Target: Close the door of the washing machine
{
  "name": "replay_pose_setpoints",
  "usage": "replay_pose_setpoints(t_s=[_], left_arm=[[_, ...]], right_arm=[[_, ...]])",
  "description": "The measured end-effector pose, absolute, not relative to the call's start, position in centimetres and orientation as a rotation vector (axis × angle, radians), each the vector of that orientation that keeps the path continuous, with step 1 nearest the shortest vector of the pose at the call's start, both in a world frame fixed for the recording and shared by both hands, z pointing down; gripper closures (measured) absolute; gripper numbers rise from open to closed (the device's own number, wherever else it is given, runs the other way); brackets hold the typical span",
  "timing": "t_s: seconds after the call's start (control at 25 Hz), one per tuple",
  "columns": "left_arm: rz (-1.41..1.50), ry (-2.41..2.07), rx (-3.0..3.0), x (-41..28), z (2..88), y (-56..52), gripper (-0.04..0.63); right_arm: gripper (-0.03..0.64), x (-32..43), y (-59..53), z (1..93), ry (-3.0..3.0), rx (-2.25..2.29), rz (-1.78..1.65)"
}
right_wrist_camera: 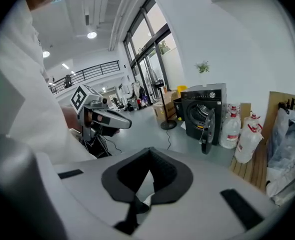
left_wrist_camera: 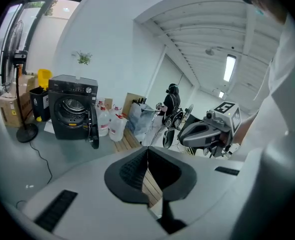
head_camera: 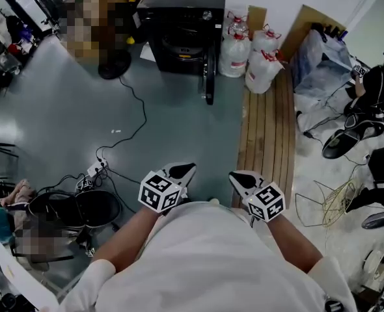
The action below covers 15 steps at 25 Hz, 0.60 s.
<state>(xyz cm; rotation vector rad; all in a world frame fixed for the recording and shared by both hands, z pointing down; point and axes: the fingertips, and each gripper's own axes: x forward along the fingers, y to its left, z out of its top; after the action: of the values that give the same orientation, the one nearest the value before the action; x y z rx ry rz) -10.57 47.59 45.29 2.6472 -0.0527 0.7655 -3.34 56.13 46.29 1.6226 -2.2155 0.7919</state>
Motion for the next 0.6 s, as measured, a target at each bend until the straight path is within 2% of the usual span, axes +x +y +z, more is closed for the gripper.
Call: replay_pose_setpoints(t_s=[0.52,0.6], left_arm=[[0.746,-0.18,2.655,-10.0,45.1,47.4,0.577],[0.732,-0.225,2.659,-10.0,45.1,47.1,0.577]], right_arm=[[0.606,-1.6,56.5,46.4,-2.249,1.61,0.771],[0.551,-1.4,56.3,46.7,-2.253,1.594,0.77]])
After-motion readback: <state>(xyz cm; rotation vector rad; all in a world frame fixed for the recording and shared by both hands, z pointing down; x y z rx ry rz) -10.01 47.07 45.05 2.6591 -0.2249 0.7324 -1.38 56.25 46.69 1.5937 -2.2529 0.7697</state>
